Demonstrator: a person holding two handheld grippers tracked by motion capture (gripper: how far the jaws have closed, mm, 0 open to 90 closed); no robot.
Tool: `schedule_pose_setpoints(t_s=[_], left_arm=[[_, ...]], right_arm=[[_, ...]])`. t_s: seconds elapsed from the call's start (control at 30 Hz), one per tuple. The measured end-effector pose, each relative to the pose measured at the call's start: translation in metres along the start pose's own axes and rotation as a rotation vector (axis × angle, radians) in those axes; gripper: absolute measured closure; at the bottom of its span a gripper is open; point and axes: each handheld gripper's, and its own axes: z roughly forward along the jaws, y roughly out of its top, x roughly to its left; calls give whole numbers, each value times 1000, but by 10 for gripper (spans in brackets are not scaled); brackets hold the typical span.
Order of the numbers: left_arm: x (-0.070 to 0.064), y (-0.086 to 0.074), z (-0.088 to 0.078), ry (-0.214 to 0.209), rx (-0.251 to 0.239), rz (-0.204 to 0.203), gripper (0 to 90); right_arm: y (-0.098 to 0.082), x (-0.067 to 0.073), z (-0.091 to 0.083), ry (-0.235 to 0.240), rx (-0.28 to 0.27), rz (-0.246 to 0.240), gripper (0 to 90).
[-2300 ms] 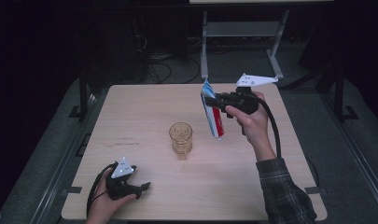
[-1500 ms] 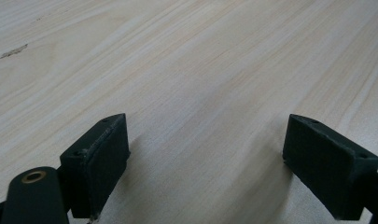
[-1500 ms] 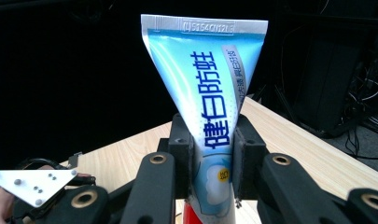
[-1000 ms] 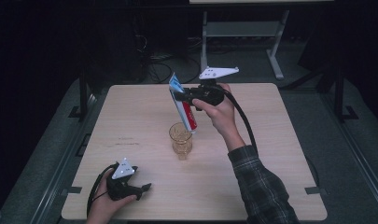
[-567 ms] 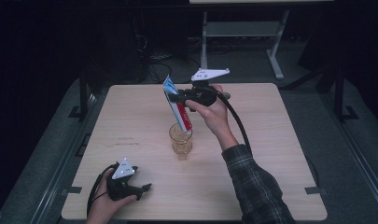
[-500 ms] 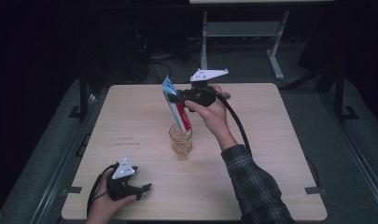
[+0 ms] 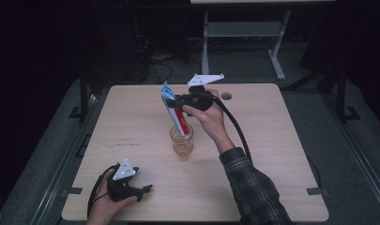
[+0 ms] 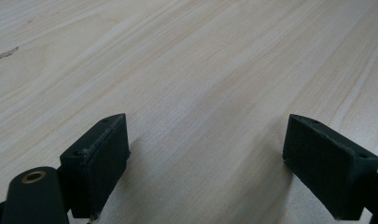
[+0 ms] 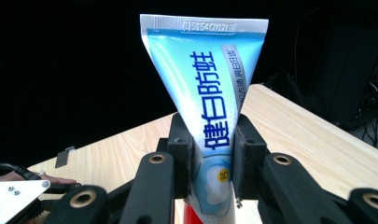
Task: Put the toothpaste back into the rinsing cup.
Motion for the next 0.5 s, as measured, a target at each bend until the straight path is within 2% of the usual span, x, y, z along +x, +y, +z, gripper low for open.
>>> schedule_pose_setpoints(t_s=[0.5], left_arm=[[0, 0, 0, -2, 0, -2, 136]], right_arm=[[-17, -4, 7, 8, 33, 8, 721]])
